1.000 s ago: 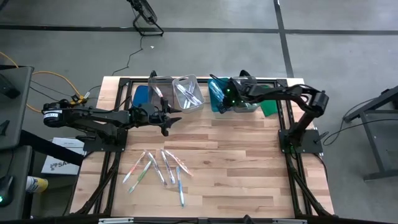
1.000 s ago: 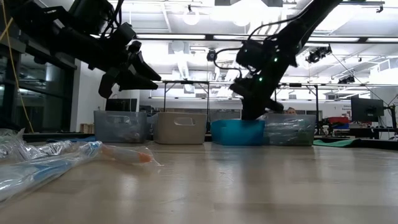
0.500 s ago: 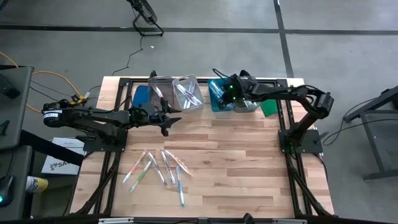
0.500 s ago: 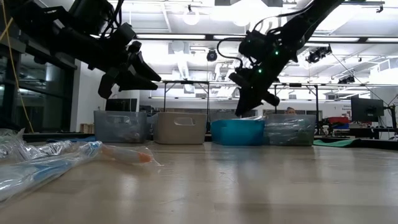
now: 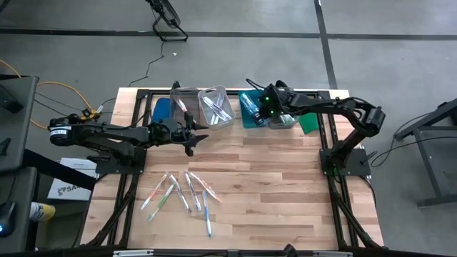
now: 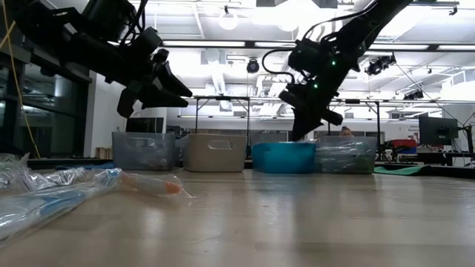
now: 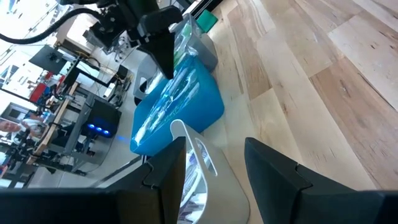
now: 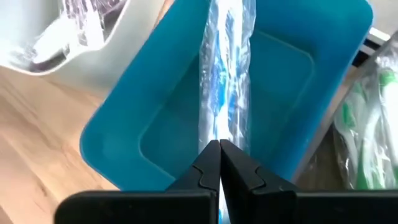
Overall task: Pick & Place Toothbrushes
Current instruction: Put the blue toothbrush into the blue bin, then put the orange toothbrush into the left black bin
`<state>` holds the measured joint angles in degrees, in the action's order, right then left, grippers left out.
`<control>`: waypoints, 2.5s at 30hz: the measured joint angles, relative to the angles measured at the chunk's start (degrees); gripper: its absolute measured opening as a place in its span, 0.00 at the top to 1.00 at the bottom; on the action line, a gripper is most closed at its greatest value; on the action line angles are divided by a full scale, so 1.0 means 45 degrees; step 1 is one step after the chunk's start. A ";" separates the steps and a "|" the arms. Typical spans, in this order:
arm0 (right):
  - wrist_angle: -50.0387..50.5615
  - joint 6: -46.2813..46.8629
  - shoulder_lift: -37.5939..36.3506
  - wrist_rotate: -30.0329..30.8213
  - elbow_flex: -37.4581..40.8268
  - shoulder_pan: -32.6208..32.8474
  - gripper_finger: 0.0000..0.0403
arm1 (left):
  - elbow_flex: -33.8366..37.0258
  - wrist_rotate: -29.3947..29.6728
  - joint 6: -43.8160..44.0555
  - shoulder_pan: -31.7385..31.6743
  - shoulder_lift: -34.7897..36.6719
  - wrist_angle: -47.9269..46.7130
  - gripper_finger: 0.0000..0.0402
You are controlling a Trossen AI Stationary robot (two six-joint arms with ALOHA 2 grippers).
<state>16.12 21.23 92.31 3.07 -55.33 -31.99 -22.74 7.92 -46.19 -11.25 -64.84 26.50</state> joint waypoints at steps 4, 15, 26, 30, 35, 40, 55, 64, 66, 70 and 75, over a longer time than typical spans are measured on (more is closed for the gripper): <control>-0.0312 0.0026 0.0069 -0.0004 0.0004 0.0004 1.00 | 0.0000 0.0000 0.0000 0.0000 0.0000 0.0000 0.61; -0.0834 0.0133 0.1025 -0.0029 0.0000 -0.0050 1.00 | 0.0000 0.0000 0.0005 0.0000 0.0000 -0.0005 0.61; -0.1735 -0.0008 0.0769 -0.0053 0.0000 -0.0073 1.00 | 0.0000 0.0000 0.0007 0.0000 0.0000 -0.0116 0.61; -0.1536 -0.0013 0.0466 -0.0049 0.0000 -0.0073 1.00 | 0.0000 0.0000 0.0006 0.0000 0.0000 -0.0117 0.61; -0.1062 -0.0013 -0.0168 -0.0044 0.0000 0.0111 1.00 | 0.0000 0.0002 0.0005 0.0000 0.0000 -0.0112 0.61; -0.0119 -0.0013 -0.0849 -0.0078 0.0000 0.0672 1.00 | 0.0000 0.0000 -0.0015 -0.0001 0.0000 -0.0112 0.61; 0.2043 -0.0166 -0.2691 0.0343 0.0000 0.3043 1.00 | 0.0000 0.0005 -0.0049 0.0000 0.0000 -0.0112 0.61; 0.3945 0.0770 -0.2773 0.2670 0.0029 0.4878 0.99 | 0.0000 0.0005 -0.0044 -0.0005 0.0000 -0.0117 0.61; 0.3910 0.0960 -0.2834 0.2842 0.0238 0.5294 0.99 | 0.0000 0.0000 -0.0010 0.0000 0.0000 -0.0121 0.61; 0.3463 0.1456 -0.3337 0.3267 0.1118 0.6034 0.99 | 0.0000 0.0005 -0.0010 -0.0003 0.0000 -0.0228 0.61; 0.2117 0.2327 -0.4364 0.3347 0.2688 0.6765 0.99 | 0.0000 0.0005 -0.0001 0.0000 0.0000 -0.0210 0.61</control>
<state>25.65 31.70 72.67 18.13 -43.24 -1.55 -22.74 7.94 -46.20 -11.25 -64.84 25.56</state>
